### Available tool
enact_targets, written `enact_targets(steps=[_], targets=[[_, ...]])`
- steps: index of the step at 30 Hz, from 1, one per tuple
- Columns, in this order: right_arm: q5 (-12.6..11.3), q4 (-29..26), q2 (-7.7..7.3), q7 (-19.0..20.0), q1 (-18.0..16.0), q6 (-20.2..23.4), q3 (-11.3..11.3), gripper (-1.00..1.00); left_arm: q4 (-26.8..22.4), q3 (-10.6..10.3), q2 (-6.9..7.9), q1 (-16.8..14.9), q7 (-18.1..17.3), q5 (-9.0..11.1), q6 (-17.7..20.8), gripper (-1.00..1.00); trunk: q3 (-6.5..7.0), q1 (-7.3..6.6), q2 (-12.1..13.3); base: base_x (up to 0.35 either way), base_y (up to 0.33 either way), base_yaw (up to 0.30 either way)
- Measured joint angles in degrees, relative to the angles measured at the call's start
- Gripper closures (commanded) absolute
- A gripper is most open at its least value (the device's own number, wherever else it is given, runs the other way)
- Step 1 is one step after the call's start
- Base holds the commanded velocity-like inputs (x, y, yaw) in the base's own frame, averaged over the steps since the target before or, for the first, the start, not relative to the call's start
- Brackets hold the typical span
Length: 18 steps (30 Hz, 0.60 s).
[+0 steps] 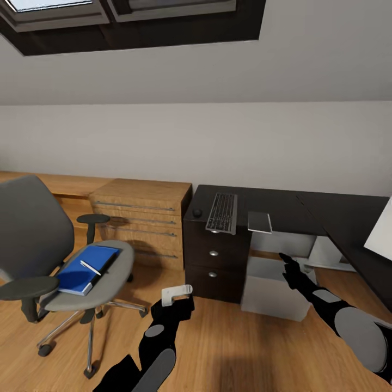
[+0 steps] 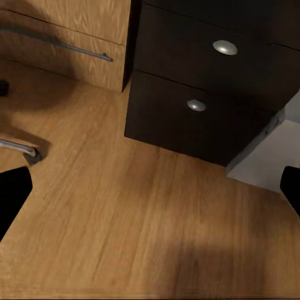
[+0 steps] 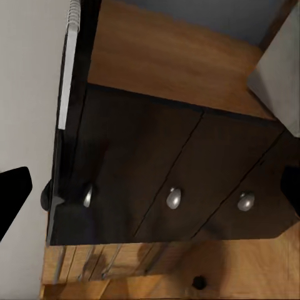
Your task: In the bedroom, organize the workspace by keeping the computer under the desk, ensuring the monitor is on the desk, placing the keyboard on the desk next to the monitor, placing the mouse on the desk next to the keyboard, moving the folder from the swivel chair onto the desk next to the mouse, stacking the notebook on top of the folder with the pen on top of the notebook, and positioning the swivel chair next to the desk.
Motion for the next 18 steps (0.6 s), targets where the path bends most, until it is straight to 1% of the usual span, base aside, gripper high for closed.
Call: enact_targets(steps=[1,2,4,5,8,10,12,13,14,17,18], targets=[[1.38,0.11,0.47,-3.18,0.98,-0.07,0.41,-1.00,3.15,0.15,0.65,0.01,-0.08,0.13,-0.19,-1.00,0.17,-0.22,0.41,-0.008,-0.004,0.000],[3.23,0.12,1.08,-5.72,2.52,-0.13,0.79,-1.00,5.97,0.25,0.93,0.00,-0.21,0.18,-0.68,-1.00,0.35,-0.44,0.81,-0.005,-0.003,0.000],[8.50,0.10,2.20,-10.04,5.92,-0.44,1.22,-1.00,11.15,0.26,1.15,0.00,-0.37,0.32,-1.53,-1.00,0.70,-0.88,1.61,-0.003,-0.002,0.000],[9.95,0.15,2.43,-10.83,6.52,-0.56,1.16,-1.00,12.31,0.22,1.18,0.00,-0.40,0.34,-1.71,-1.00,0.89,-1.10,2.00,-0.002,-0.001,0.000],[18.11,0.26,4.17,-13.20,8.60,-1.98,1.34,-1.00,18.89,0.01,1.26,-0.01,-0.46,0.54,-3.14,-1.00,1.43,-1.76,3.21,0.000,0.000,0.000],[20.28,0.27,4.75,-13.56,9.34,-3.32,1.33,-1.00,21.94,-0.03,1.26,-0.01,-0.50,0.58,-3.82,-1.00,1.79,-2.20,4.01,0.000,0.000,0.000],[21.94,0.28,5.27,-13.81,10.44,-5.53,1.34,-1.00,25.35,-0.08,1.17,0.00,-0.64,0.61,-4.25,-1.00,2.15,-2.64,4.81,0.000,0.000,0.000],[23.10,0.30,5.71,-14.06,11.84,-8.74,1.38,-1.00,29.16,-0.14,0.69,-0.02,-1.14,0.63,-4.48,-1.00,2.32,-2.86,5.22,0.000,0.000,0.000],[23.82,0.31,6.42,-14.34,14.04,-14.87,1.44,-1.00,35.46,-0.21,-0.78,0.00,-2.88,0.70,-4.73,-1.00,2.49,-3.07,5.62,0.000,0.000,0.000],[24.50,0.33,7.64,-14.55,16.15,-22.91,1.42,-1.00,42.60,-0.06,-2.71,-0.01,-6.07,0.49,-5.02,-1.00,3.05,-3.74,6.82,0.000,0.000,0.000],[24.92,0.27,9.60,-14.74,18.82,-33.31,1.53,-1.00,49.28,0.19,-4.04,0.01,-11.58,0.48,-5.26,-1.00,3.21,-3.95,7.22,0.000,0.000,0.000]])
